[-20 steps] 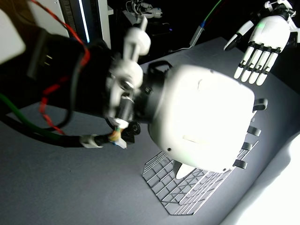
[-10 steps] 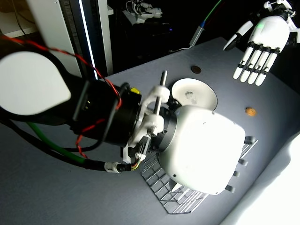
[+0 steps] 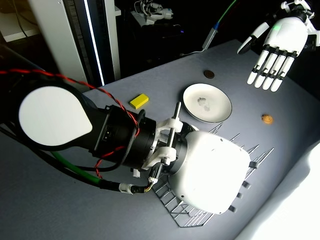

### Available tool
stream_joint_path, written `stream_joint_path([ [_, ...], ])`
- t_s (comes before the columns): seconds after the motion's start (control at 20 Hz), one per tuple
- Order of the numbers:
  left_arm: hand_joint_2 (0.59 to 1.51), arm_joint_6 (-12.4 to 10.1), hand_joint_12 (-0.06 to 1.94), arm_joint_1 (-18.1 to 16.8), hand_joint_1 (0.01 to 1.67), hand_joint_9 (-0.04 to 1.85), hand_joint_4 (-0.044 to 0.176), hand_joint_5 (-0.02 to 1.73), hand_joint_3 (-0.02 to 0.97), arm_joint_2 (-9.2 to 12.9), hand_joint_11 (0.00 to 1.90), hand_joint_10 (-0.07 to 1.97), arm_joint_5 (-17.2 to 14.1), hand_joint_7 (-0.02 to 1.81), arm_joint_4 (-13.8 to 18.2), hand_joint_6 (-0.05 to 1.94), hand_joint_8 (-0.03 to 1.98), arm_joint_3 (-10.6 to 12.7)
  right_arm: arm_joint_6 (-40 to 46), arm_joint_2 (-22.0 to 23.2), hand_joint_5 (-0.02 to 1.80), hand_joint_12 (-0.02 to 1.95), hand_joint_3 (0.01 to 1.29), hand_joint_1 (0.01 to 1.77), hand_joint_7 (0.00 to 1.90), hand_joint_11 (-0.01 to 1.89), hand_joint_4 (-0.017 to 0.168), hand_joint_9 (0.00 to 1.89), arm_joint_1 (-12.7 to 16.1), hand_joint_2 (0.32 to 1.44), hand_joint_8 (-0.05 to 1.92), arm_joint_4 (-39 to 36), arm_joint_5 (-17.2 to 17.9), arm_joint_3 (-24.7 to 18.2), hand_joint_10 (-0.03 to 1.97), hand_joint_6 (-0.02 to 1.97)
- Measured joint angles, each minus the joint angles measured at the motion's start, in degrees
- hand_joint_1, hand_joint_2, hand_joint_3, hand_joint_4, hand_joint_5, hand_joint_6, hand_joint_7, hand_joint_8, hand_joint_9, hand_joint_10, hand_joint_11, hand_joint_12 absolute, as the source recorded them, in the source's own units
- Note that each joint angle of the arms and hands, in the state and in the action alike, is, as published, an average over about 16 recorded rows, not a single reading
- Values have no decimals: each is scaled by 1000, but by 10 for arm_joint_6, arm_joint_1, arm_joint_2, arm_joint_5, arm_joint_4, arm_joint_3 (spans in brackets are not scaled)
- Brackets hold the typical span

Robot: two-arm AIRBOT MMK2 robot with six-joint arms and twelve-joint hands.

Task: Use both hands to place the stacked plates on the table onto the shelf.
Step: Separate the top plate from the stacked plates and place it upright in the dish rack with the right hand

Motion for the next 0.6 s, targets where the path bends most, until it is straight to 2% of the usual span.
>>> stream_joint_path([
  [0.25, 1196, 0, 13, -1, 22, 44, 0, 53, 14, 0, 22, -2, -2, 60, 3, 14, 20, -3, -6, -7, 905, 992, 16, 1202, 1122, 987, -8, 1363, -14, 1018, 686, 12, 6, 8, 15, 967],
  [0.4, 1196, 0, 13, 0, 22, 46, 0, 56, 14, 0, 22, -2, -3, 63, 5, 14, 20, -5, -7, -10, 874, 1026, 16, 1201, 1085, 960, -8, 1303, -21, 1030, 648, 15, 12, 10, 15, 994],
  [0.6, 1196, 2, 18, 5, 22, 53, -1, 60, 14, 0, 22, -2, -4, 70, 8, 14, 20, -9, -9, -12, 829, 1077, 16, 1196, 1046, 908, -8, 1208, -27, 1047, 520, 20, 20, 13, 16, 810],
])
